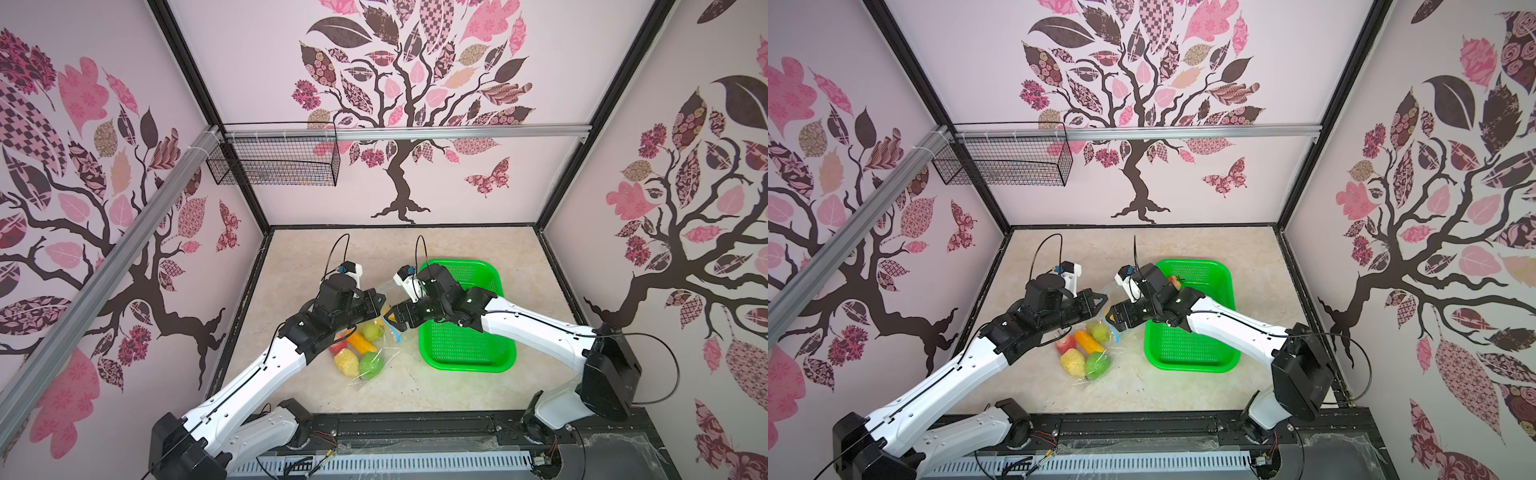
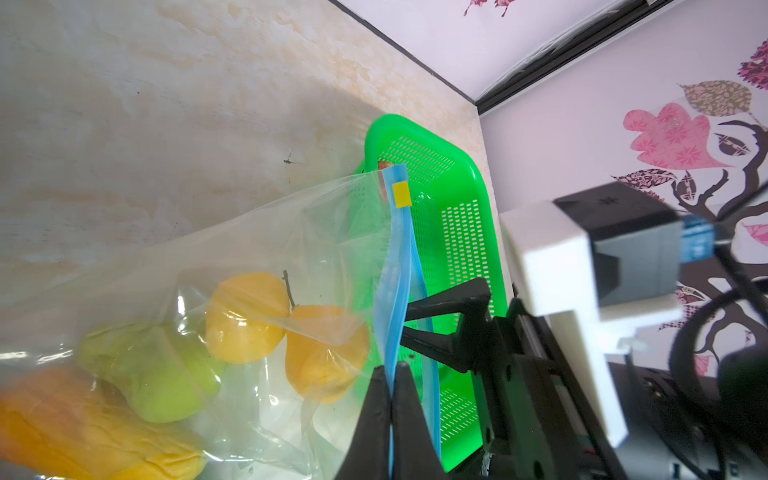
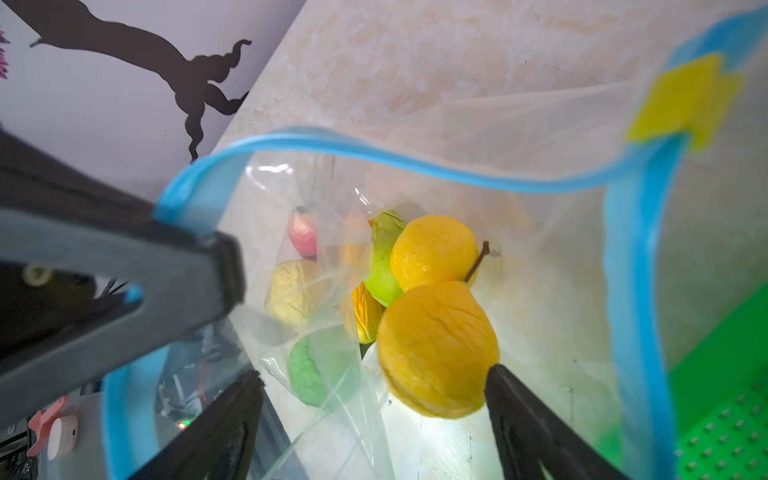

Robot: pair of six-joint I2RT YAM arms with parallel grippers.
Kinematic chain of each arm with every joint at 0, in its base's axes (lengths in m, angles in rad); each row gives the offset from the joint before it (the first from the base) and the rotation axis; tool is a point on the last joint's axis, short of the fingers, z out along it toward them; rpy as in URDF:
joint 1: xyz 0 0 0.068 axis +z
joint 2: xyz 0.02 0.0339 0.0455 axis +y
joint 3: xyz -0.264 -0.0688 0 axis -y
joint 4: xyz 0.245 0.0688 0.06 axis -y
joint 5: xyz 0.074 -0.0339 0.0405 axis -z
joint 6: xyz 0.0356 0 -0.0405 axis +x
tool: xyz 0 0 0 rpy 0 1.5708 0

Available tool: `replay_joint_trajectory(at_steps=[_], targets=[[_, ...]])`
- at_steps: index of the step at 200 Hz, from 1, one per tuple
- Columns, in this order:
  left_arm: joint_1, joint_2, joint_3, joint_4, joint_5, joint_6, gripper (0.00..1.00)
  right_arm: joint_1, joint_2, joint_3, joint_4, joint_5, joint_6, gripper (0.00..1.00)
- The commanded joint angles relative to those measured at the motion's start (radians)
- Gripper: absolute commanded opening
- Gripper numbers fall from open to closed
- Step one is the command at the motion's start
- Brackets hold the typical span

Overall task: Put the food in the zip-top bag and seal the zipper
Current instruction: 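Open the right gripper to drop the pear into the bag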

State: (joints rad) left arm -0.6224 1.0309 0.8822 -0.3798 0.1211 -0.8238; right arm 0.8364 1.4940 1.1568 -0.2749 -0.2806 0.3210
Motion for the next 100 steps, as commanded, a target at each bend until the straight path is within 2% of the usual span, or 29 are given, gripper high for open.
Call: replay_joint_trajectory(at_steps=[1, 60, 100], targets=[[0.01, -0.022, 0.024, 0.01, -0.015, -0.002, 0.0, 0.003, -0.082, 0.055, -0.029, 0.029, -0.007, 0.88], [0.017, -0.052, 0.016, 0.0, -0.016, 0.002, 0.0, -0.012, -0.146, 0.077, -0.091, 0.159, -0.009, 0.9], [0.027, -0.076, 0.003, -0.005, -0.018, 0.006, 0.0, -0.129, -0.2, 0.042, -0.121, 0.25, 0.038, 0.94]])
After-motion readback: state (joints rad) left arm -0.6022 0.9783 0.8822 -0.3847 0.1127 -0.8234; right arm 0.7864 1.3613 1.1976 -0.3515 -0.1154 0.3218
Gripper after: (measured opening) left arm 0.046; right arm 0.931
